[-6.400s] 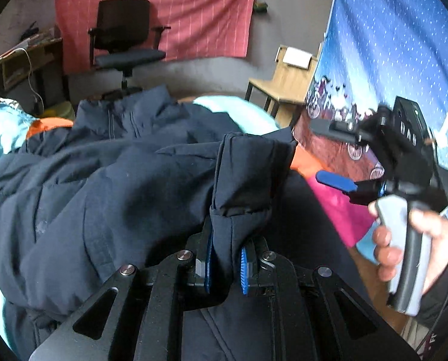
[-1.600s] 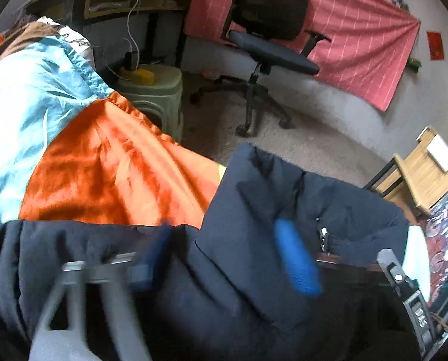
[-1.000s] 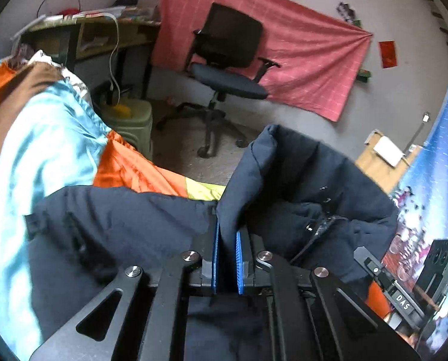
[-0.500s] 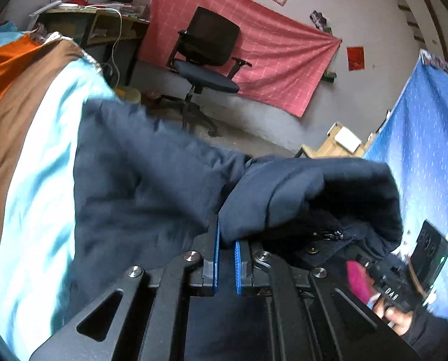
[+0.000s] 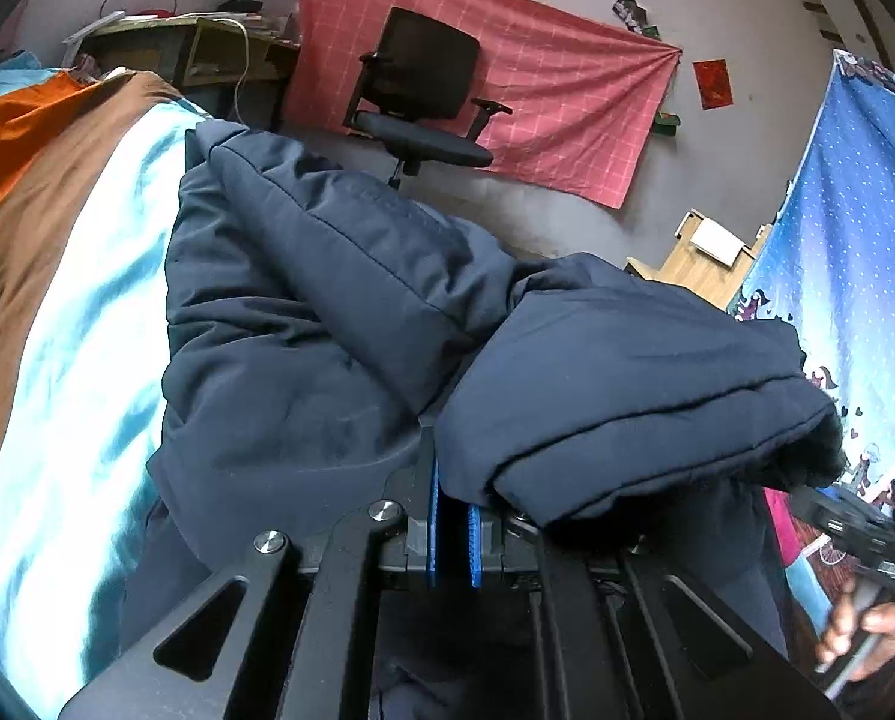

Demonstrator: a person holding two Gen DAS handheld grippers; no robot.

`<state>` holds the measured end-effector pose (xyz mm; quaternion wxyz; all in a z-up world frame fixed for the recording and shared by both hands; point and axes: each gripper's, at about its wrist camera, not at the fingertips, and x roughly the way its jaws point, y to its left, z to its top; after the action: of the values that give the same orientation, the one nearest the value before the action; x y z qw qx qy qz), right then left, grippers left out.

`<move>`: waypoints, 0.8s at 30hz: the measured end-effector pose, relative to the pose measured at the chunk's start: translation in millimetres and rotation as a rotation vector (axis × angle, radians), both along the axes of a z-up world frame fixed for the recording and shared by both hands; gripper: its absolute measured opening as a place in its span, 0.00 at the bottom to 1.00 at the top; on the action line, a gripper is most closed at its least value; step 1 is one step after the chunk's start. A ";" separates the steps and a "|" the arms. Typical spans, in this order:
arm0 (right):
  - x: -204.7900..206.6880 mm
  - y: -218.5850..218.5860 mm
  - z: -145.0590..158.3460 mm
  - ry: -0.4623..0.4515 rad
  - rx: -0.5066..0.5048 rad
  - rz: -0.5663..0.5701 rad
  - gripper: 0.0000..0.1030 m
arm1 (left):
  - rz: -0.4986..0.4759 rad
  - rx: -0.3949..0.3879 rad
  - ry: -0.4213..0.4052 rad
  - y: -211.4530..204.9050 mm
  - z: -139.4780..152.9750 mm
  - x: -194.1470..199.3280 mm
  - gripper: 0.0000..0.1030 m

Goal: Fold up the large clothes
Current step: 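Grasp the hem with the left gripper while the right gripper lifts it toward the collar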

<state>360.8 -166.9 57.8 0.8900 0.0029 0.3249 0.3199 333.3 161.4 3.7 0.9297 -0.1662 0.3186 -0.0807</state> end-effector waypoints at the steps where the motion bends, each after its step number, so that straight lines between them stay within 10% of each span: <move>1: -4.6 -6.1 5.0 -0.003 0.004 -0.001 0.58 | -0.005 -0.001 -0.003 2.5 -3.3 -1.1 0.05; 10: 7.8 -2.6 59.8 0.008 0.123 -0.002 0.58 | -0.055 0.055 -0.028 -3.6 -6.5 -7.8 0.05; 18: 50.2 53.2 18.7 0.165 0.043 -0.029 0.52 | -0.083 0.068 -0.007 4.8 6.3 -16.3 0.06; 24: 46.0 58.7 5.4 0.093 -0.041 -0.020 0.49 | -0.078 0.075 -0.099 18.0 30.4 -43.8 0.11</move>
<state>406.8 -108.2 63.1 0.8769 0.0026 0.3726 0.3037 289.6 179.4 34.1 0.9460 -0.1144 0.2815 -0.1127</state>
